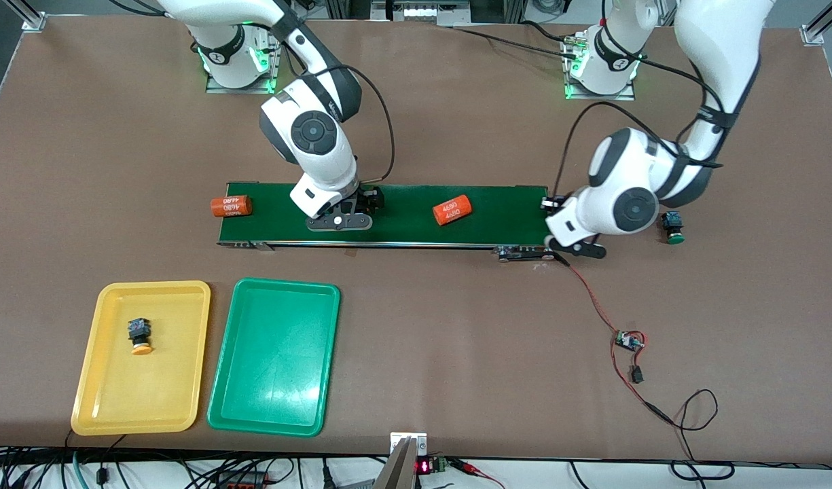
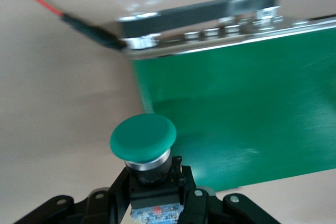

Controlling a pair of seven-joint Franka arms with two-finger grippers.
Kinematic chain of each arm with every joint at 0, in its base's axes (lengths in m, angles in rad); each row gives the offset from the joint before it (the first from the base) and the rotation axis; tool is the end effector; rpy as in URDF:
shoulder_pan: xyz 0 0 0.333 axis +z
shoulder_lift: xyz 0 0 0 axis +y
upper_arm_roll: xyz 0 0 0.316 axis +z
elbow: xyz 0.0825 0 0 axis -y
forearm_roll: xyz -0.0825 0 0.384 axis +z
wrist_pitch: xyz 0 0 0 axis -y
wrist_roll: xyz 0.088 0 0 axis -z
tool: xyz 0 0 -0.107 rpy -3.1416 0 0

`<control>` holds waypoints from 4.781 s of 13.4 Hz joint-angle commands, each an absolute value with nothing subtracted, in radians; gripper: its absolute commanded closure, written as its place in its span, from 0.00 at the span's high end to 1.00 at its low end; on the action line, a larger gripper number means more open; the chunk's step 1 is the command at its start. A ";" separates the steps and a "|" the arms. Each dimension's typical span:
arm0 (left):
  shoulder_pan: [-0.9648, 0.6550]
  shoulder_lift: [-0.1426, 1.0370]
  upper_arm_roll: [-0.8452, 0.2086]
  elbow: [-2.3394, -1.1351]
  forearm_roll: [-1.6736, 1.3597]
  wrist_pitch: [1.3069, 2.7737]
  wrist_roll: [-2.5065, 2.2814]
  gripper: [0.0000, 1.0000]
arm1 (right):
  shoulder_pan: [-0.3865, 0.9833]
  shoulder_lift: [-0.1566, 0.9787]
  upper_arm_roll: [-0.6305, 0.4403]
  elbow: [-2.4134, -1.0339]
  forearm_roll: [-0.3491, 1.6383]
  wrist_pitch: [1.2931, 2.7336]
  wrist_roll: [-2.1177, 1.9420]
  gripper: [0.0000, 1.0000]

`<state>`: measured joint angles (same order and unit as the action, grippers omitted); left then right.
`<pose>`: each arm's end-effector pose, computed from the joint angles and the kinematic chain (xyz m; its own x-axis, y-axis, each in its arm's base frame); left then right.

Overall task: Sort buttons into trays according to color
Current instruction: 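Place the green button on the belt while the right gripper lifts the yellow button, then drop the yellow button into the yellow tray while the left gripper grasps a green button, then place the green button on the belt while the right gripper reaches the cylinder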

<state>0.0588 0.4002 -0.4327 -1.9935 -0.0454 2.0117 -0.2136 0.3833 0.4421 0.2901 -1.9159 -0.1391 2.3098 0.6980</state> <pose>0.5272 -0.2052 0.2548 0.9161 -0.1450 -0.3739 -0.1080 -0.9871 0.1182 0.4942 0.3797 0.2688 0.9984 0.0459 -0.0335 0.0459 -0.9989 -0.0012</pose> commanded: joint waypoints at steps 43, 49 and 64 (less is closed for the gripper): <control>0.290 0.496 -0.051 -2.048 0.115 2.137 0.186 0.96 | 0.044 0.775 -0.072 -1.514 -0.201 2.477 -0.066 0.63; 0.287 0.508 -0.057 -2.059 0.075 2.129 0.187 0.65 | 0.060 0.712 -0.066 -1.560 -0.192 2.442 -0.061 1.00; 0.216 0.408 -0.268 -1.878 -0.066 1.850 0.099 0.18 | 0.080 0.175 0.239 -1.927 -0.081 2.048 0.388 1.00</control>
